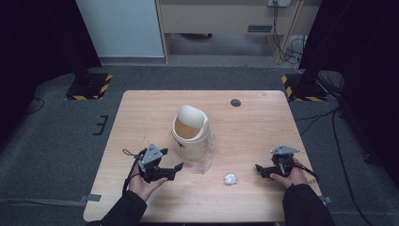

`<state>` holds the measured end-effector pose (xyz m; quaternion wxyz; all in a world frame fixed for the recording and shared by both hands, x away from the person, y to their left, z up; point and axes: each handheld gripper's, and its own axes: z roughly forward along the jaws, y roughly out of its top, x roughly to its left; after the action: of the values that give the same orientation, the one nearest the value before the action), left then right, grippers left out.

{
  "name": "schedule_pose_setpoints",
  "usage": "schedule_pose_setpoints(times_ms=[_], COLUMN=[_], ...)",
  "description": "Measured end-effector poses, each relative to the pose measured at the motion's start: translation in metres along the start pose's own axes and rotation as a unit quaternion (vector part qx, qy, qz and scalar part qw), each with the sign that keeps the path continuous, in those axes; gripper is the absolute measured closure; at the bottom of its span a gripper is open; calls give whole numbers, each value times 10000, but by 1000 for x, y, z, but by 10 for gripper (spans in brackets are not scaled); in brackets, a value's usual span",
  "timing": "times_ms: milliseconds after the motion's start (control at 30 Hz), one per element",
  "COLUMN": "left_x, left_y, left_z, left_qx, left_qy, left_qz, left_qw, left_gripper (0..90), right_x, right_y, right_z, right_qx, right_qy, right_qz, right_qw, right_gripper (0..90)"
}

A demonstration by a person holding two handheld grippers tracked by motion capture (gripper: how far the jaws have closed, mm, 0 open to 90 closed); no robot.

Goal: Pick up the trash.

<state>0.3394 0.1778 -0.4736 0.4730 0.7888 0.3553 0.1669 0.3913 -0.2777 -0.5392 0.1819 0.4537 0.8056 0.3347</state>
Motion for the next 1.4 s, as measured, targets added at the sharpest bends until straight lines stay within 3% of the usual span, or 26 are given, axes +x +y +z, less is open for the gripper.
schedule_pose_setpoints(times_ms=[233, 400, 667, 900, 1000, 1233, 1400], left_x=[-18, -25, -38, -53, -64, -80, -86], left_y=[-3, -5, -7, -9, -10, -6, 1], left_z=[17, 23, 31, 43, 52, 64, 70], left_qx=[316, 449, 593, 735, 816, 760, 577], left_qy=[-128, -154, -396, -678, -829, -1145, -1274], left_qz=[187, 267, 387, 524, 644, 824, 863], left_qw=[9992, 9985, 9967, 9936, 9911, 9871, 9864], left_gripper=[160, 160, 162, 171, 179, 205, 214], right_x=[0, 0, 0, 0, 0, 0, 0], right_y=[0, 0, 0, 0, 0, 0, 0], right_z=[0, 0, 0, 0, 0, 0, 0], right_qx=[0, 1, 1, 1, 1, -1, -2], right_qy=[1, 7, 7, 7, 5, 5, 6], right_qz=[-1, -5, -7, -7, -8, -15, -16], right_qw=[10000, 10000, 10000, 10000, 10000, 10000, 10000], right_gripper=[5, 5, 5, 5, 5, 5, 5])
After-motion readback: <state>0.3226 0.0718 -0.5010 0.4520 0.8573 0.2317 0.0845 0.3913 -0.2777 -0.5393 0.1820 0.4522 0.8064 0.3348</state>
